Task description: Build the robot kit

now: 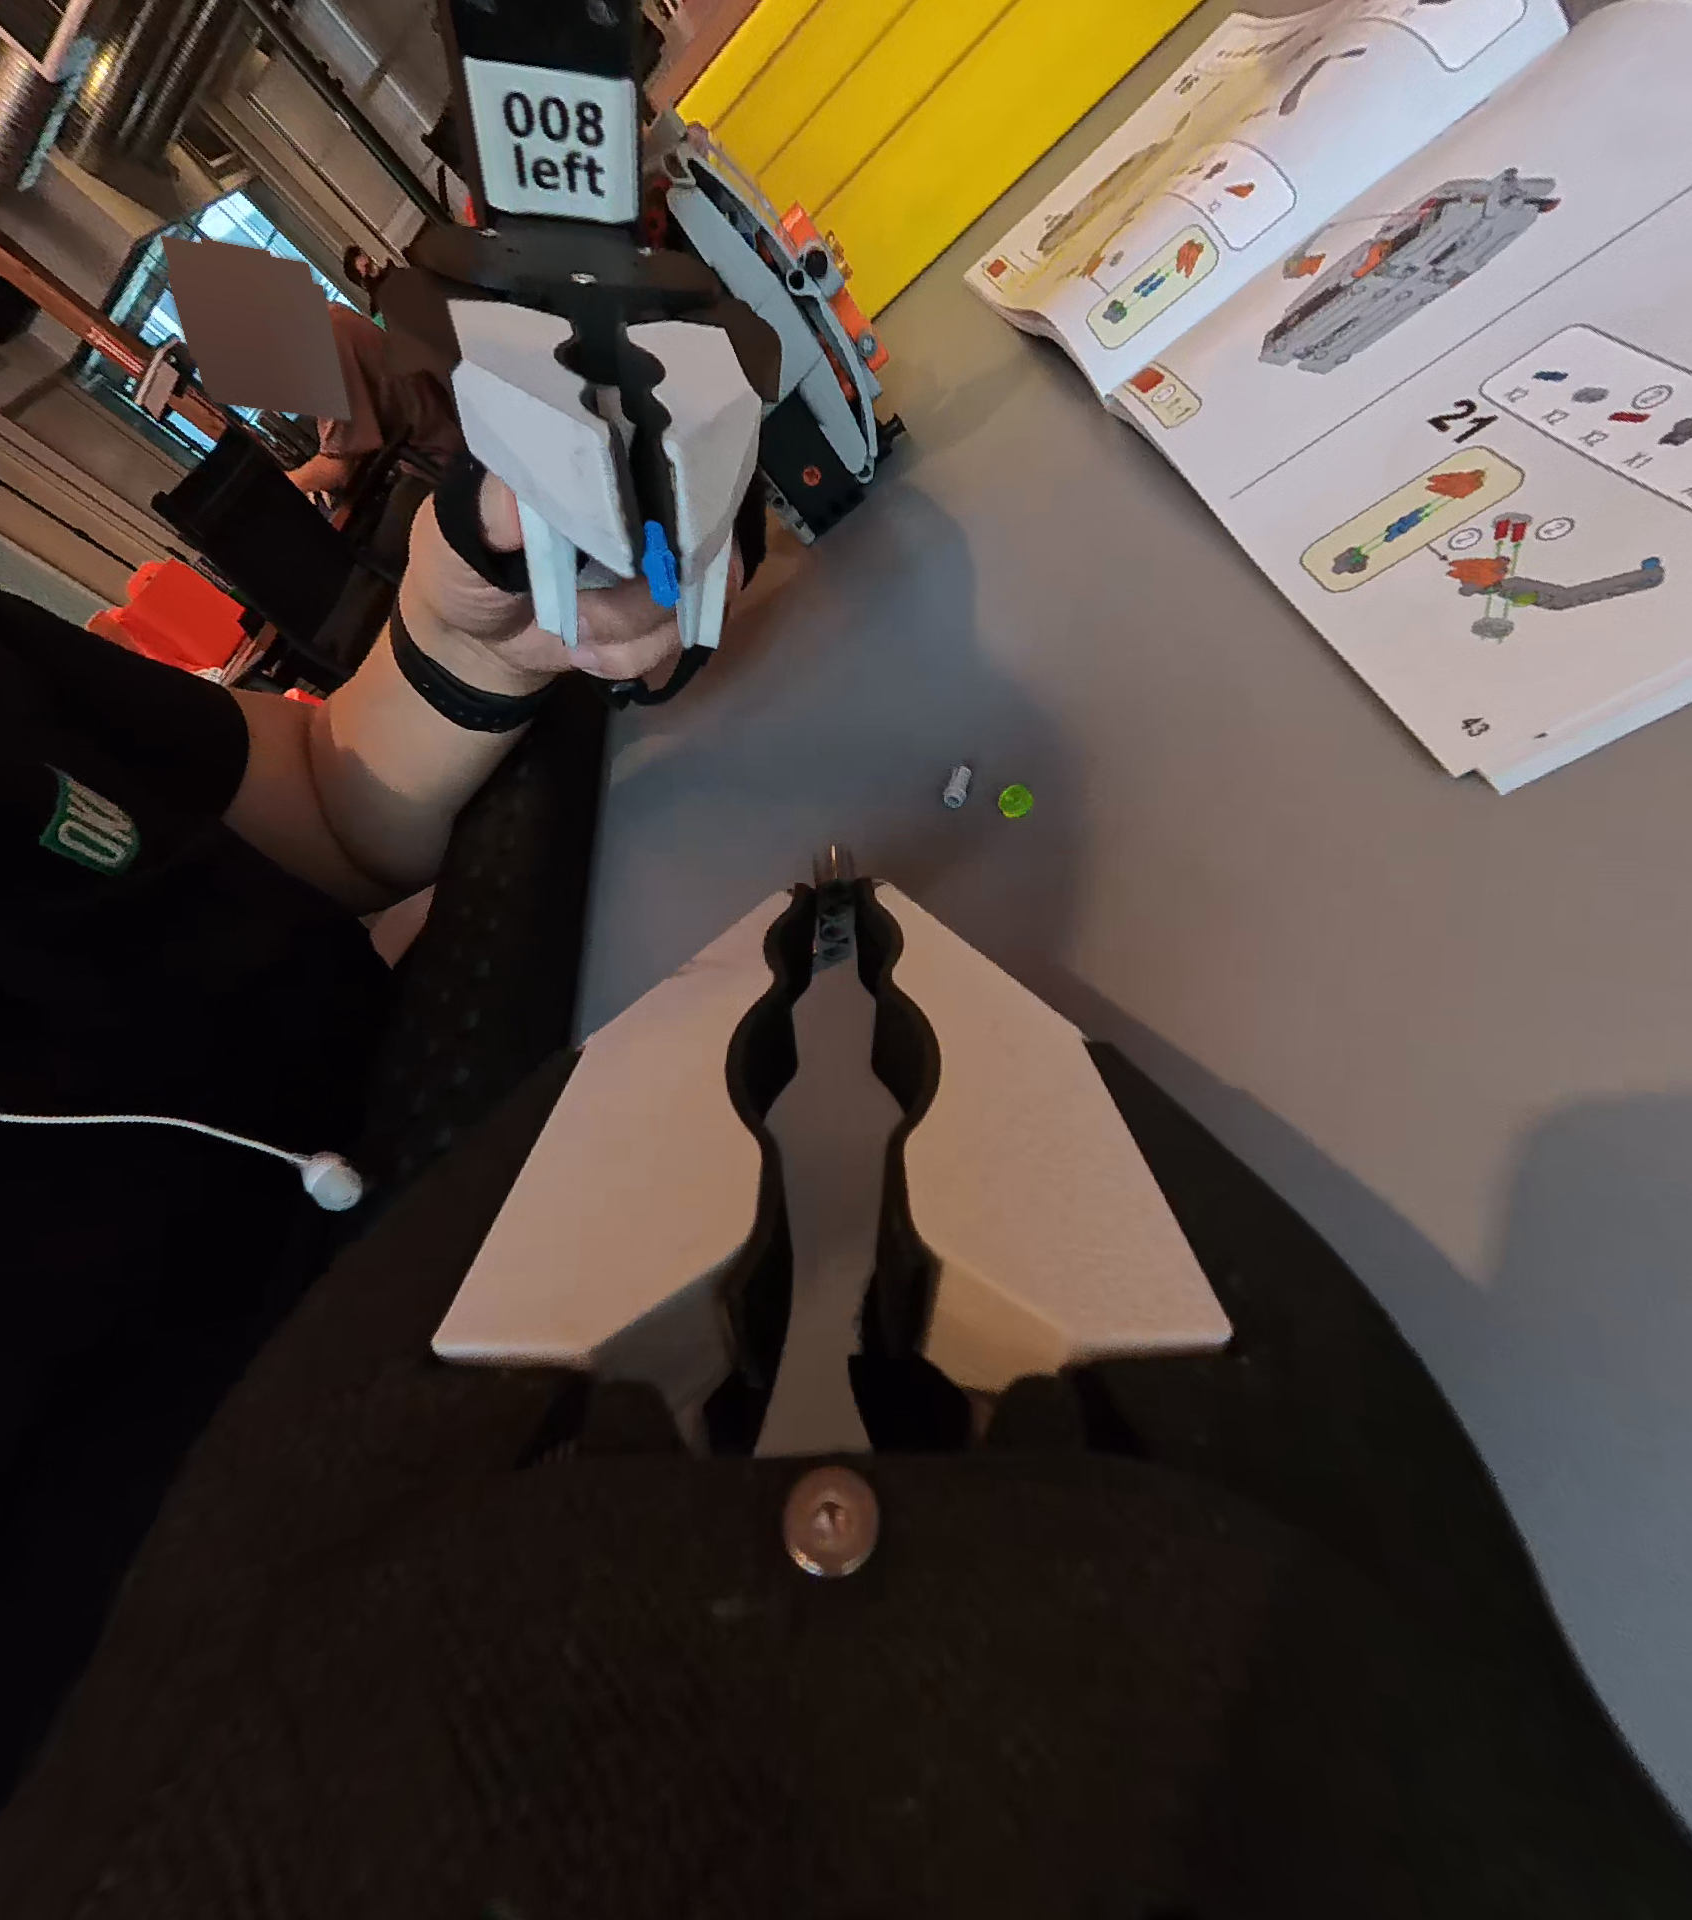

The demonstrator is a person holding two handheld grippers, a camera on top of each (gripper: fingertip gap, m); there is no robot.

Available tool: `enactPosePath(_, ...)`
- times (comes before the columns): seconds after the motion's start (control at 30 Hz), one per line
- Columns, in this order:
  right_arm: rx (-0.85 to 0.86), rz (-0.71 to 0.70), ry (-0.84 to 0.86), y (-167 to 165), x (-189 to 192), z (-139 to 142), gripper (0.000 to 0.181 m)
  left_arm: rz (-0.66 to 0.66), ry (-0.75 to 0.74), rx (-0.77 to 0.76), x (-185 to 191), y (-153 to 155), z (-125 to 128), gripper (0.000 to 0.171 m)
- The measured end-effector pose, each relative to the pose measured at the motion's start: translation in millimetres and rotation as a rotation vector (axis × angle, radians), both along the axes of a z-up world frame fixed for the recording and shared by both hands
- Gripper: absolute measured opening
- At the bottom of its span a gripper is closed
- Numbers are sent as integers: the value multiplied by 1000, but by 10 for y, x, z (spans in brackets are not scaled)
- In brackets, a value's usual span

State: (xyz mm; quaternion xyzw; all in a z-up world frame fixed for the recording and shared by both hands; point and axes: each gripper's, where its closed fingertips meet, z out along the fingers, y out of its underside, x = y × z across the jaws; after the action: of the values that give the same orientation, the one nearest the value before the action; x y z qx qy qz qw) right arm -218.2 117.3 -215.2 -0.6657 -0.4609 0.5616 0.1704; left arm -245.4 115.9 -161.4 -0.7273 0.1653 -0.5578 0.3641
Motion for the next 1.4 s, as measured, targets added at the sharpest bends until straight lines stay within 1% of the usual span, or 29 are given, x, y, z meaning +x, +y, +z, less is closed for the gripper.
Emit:
enactPosePath(0.13,-7,8,93,-9,-27,170,7,-10,-79,-9,-7,-15,107,2)
enactPosePath(0.27,9,37,235,-49,-33,421,7,-22,-100,5,12,-43,173,2)
enactPosePath(0.33,16,75,330,-113,-17,590,7,-28,-83,30,32,-64,191,1)
enactPosePath(0.4,40,96,396,-147,1,700,7,-33,-69,61,56,-92,224,1)
enactPosePath(0.53,84,121,461,-186,14,787,7,-40,-37,146,108,-165,318,2)
enactPosePath(0.67,105,134,496,-195,-15,850,7,-24,39,245,106,-211,363,2)
enactPosePath(0.83,203,127,456,-143,-171,867,8,26,86,289,34,-183,389,2)
enactPosePath(0.93,145,123,430,19,-307,830,8,64,88,288,-52,-132,397,1)
enactPosePath(1.0,85,180,443,22,-354,818,8,77,76,269,-85,-104,381,1)
enactPosePath(1.07,34,186,451,41,-395,809,7,84,70,243,-96,-77,344,1)
enactPosePath(1.1,50,188,440,28,-392,769,7,85,69,233,-96,-69,326,1)
enactPosePath(1.2,181,165,323,70,-381,517,7,84,80,227,-82,-63,299,2)
enactPosePath(1.23,191,162,311,82,-359,466,7,85,86,230,-80,-62,294,2)
enactPosePath(1.3,135,159,319,108,-319,442,7,85,94,230,-73,-59,278,2)
enactPosePath(1.37,84,145,363,129,-322,516,6,82,96,221,-62,-53,257,2)
enactPosePath(1.4,84,147,375,114,-327,545,6,80,98,218,-56,-50,246,2)
